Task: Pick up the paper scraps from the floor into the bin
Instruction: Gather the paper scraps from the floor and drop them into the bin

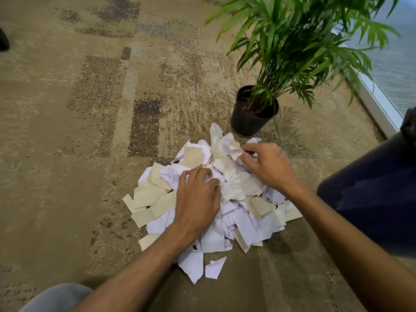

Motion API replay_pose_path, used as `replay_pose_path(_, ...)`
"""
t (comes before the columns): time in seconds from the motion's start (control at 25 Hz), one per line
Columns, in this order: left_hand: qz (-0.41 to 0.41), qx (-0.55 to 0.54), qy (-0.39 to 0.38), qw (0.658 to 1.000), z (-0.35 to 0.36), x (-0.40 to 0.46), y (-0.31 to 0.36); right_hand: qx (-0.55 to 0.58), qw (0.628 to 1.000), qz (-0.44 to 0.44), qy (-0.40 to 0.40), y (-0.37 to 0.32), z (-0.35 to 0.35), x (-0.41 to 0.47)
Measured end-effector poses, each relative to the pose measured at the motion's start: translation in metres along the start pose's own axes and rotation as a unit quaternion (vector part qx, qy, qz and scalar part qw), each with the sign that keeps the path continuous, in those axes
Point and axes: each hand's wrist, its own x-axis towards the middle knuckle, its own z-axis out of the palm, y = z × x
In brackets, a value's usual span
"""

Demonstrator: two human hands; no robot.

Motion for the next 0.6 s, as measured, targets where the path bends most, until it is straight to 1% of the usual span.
replay_pose_path(0.08,-0.005,-0.031,0.029,0.999,-0.006,0.002,-0.001,0.043,0.998,0.008,0.040,0.003,-0.016,-0.007)
replay_pose_path(0.2,0.011,-0.065,0.059,0.996,-0.012,0.002,0.007,0.056,0.996,0.024,0.067,0.009,-0.035,-0.016)
replay_pose_path(0.28,0.046,-0.059,0.025,0.997,-0.011,0.003,0.019,0.052,0.995,0.032,0.076,0.014,-0.042,-0.020)
replay_pose_path(0.4,0.124,0.027,-0.064,0.990,0.005,0.007,0.025,0.037,0.995,0.046,0.080,0.020,-0.047,-0.025)
replay_pose_path(0.48,0.154,0.059,-0.085,0.983,0.015,0.009,0.020,0.023,0.994,0.054,0.095,0.025,-0.048,-0.028)
replay_pose_path(0.52,0.165,0.058,-0.073,0.982,0.018,0.009,0.018,0.017,0.993,0.061,0.100,0.029,-0.048,-0.029)
replay_pose_path(0.6,0.181,0.021,-0.019,0.983,0.015,0.010,0.017,0.007,0.991,0.083,0.109,0.036,-0.047,-0.032)
